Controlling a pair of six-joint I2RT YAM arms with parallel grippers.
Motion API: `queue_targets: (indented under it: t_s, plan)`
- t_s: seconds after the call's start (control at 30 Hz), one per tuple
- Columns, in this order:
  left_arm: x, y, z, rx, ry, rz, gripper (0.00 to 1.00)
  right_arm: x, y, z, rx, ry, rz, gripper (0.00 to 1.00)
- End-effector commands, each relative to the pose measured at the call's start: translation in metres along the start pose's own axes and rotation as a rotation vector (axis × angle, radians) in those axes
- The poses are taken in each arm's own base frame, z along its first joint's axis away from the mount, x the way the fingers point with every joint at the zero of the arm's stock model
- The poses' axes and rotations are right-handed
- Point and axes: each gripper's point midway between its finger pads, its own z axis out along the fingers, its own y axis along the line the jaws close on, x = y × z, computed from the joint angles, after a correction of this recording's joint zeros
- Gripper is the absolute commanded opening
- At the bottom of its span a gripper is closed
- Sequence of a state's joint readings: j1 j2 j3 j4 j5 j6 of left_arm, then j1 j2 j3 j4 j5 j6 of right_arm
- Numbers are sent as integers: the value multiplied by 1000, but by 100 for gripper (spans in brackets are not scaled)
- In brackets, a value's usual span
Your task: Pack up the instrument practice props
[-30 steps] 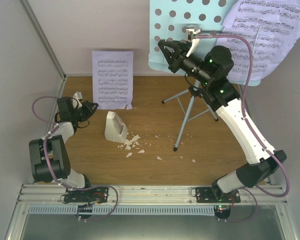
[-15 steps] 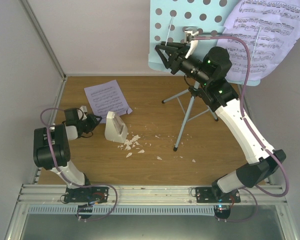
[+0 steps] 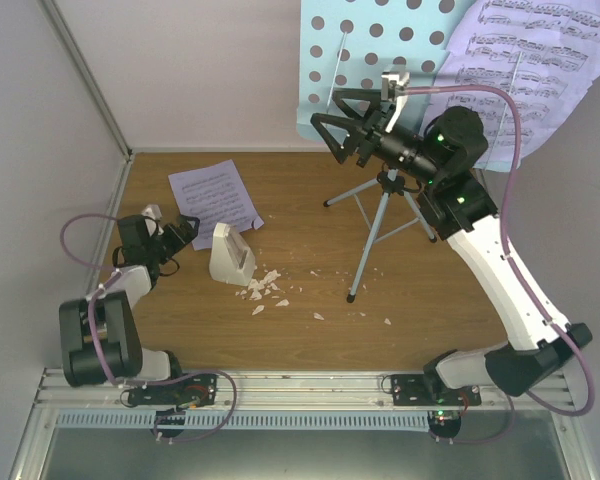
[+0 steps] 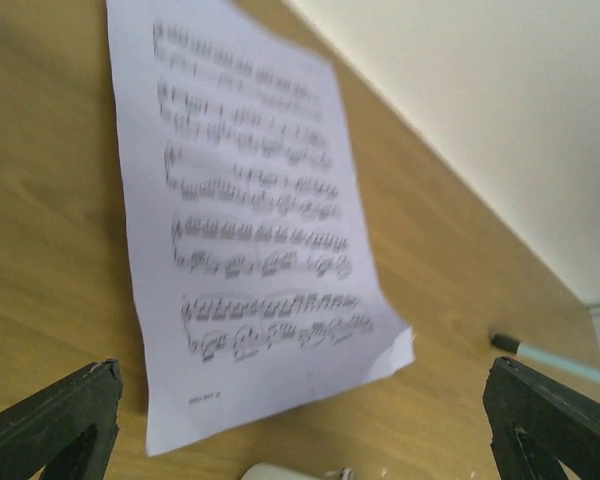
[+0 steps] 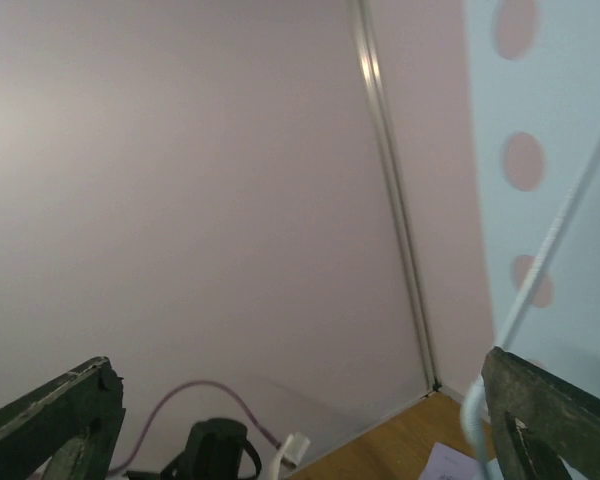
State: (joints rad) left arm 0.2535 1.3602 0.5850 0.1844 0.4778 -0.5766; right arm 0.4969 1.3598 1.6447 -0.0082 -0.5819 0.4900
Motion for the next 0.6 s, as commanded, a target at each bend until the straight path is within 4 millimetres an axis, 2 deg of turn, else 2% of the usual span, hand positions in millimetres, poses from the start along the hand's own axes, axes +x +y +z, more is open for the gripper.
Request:
queue_targets:
  t_s: [0.0,0.1,0.2,0.3,0.43,0.53,0.57]
  plan:
    - [-36,-12,-35,-56,-173,36,99,6,31,-18,-108,55,-63,99]
    - [-56,-24,-58,-84,-258,70,99,10,45,-32,-134,80,-95,99]
    - [-72,-43,-79,-84,-307,114,99,5,46,-49,-53,88,-147,100]
    - [-87,-77,-101,-16,-335,148,99,-24,37,-79,162,45,-256,100]
    - [-95,-170,-131,180,-355,292,98,-70,21,-130,487,-54,-342,100]
    - [-81,-252,-149,340,-328,409,96,-88,-4,-162,737,-85,-351,100]
    - [-78,-282,-161,410,-333,445,95,-90,-13,-169,806,-85,-350,100]
